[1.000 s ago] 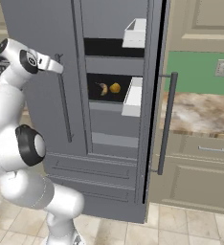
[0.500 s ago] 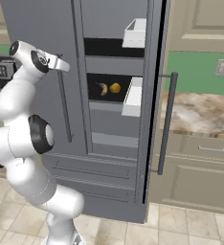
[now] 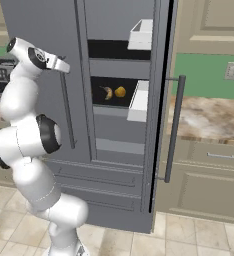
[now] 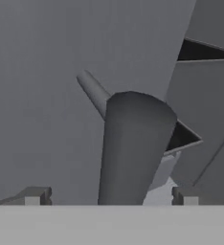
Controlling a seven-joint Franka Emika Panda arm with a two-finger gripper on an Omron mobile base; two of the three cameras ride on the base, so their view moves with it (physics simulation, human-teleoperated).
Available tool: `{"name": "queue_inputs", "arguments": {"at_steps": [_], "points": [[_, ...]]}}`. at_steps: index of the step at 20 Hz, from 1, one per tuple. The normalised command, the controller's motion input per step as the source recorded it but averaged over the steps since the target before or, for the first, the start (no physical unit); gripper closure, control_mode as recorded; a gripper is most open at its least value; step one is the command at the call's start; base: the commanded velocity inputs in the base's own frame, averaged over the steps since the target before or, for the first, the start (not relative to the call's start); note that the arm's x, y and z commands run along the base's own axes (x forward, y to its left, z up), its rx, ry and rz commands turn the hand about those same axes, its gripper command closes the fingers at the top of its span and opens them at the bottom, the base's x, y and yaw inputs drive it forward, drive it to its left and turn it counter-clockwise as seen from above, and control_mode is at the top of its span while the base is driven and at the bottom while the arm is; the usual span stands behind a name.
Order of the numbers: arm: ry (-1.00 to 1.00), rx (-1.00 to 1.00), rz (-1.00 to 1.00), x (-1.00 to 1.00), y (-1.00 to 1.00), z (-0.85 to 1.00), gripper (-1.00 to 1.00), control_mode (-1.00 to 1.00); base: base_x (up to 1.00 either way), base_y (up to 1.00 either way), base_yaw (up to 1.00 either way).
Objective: Open the fridge, remove the banana, squash, and chicken drumstick, and place them on any counter.
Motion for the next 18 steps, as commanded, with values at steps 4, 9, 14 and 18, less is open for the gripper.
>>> {"name": "queue_inputs", "arguments": {"at_steps": [4, 9, 14, 18], "points": [[-0.01, 0.00, 0.00, 0.51, 0.04, -0.10, 1.00, -1.00, 0.00, 0.00, 0.00], [-0.28, 0.06, 0.00, 0.23, -0.03, -0.46, 1.00, -1.00, 0.00, 0.00, 0.00], [-0.24, 0.04, 0.05, 0.26, -0.23, -0.47, 1.00, -1.00, 0.00, 0.00, 0.00], [-0.15, 0.00, 0.05, 0.36, -0.43, -0.58, 1.00, -1.00, 0.00, 0.00, 0.00]]}}
